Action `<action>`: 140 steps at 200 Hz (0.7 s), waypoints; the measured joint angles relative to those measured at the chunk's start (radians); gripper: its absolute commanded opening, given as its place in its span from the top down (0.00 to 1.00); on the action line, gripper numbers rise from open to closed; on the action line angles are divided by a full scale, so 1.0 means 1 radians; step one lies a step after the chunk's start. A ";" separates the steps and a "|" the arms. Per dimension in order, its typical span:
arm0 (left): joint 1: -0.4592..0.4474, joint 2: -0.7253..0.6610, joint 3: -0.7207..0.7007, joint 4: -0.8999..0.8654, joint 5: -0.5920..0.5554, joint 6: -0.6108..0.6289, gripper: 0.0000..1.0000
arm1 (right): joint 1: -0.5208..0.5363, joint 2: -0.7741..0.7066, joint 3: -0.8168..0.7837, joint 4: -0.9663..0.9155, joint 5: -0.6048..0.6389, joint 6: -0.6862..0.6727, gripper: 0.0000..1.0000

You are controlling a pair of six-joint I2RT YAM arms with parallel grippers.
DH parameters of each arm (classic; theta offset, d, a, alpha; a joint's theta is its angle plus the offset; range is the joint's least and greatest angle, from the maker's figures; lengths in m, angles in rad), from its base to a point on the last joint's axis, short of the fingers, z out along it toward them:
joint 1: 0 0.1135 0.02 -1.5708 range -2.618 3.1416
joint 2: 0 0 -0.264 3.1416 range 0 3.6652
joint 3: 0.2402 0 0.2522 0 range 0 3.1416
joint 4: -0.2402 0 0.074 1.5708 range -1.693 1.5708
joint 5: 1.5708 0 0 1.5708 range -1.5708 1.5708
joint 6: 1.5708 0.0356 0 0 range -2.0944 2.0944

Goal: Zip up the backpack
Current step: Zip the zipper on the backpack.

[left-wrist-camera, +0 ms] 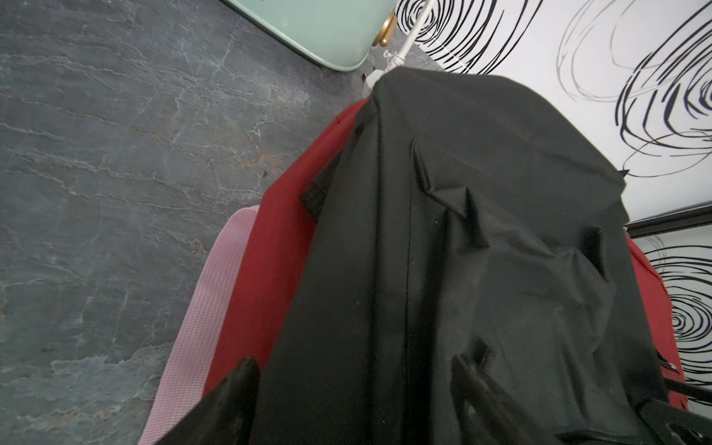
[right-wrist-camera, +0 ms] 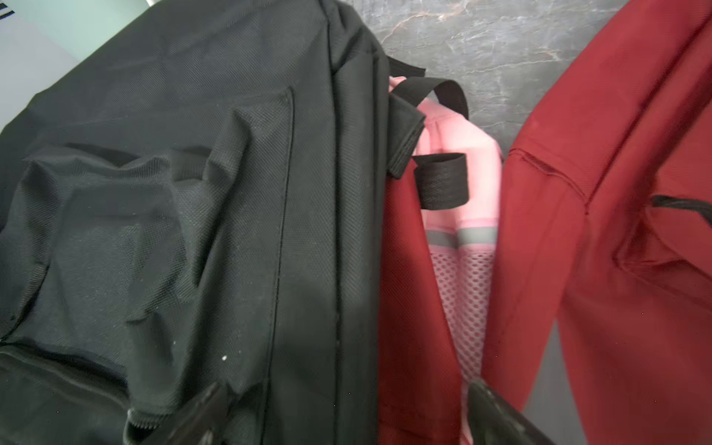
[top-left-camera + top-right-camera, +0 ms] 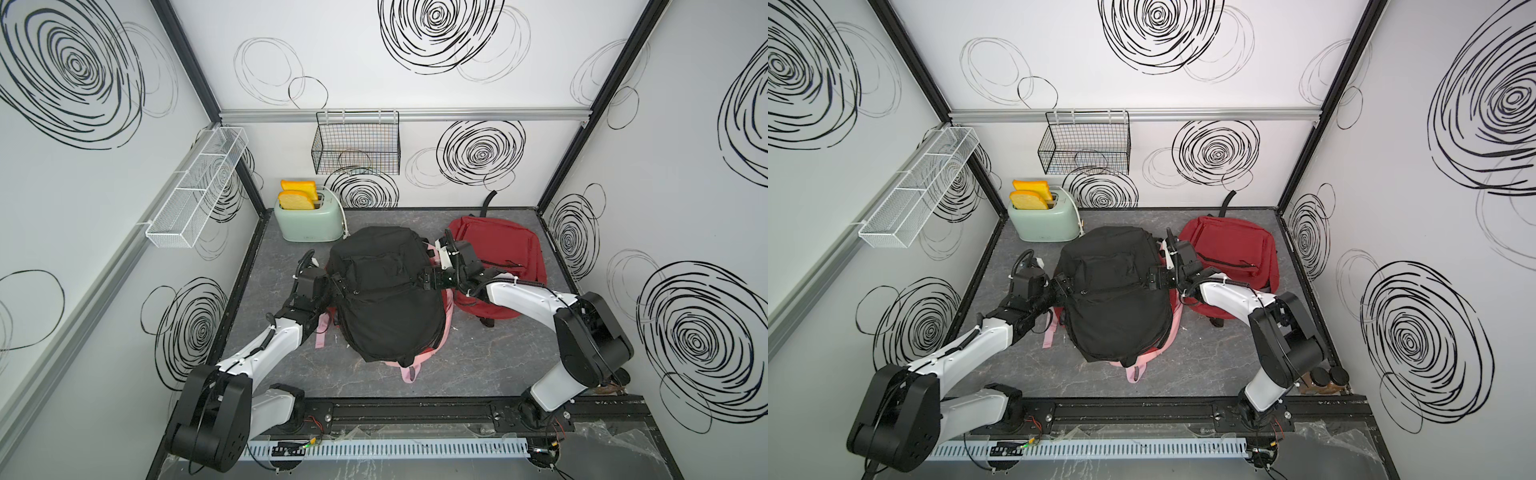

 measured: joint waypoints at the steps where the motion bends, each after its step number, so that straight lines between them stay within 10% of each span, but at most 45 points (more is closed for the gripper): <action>1: 0.000 0.000 0.000 0.000 0.000 0.000 0.18 | 0.000 0.001 0.000 0.001 0.000 0.000 0.02; 140: 0.002 0.026 -0.069 0.117 0.206 -0.051 0.29 | 0.003 0.057 0.001 0.060 -0.023 0.006 0.07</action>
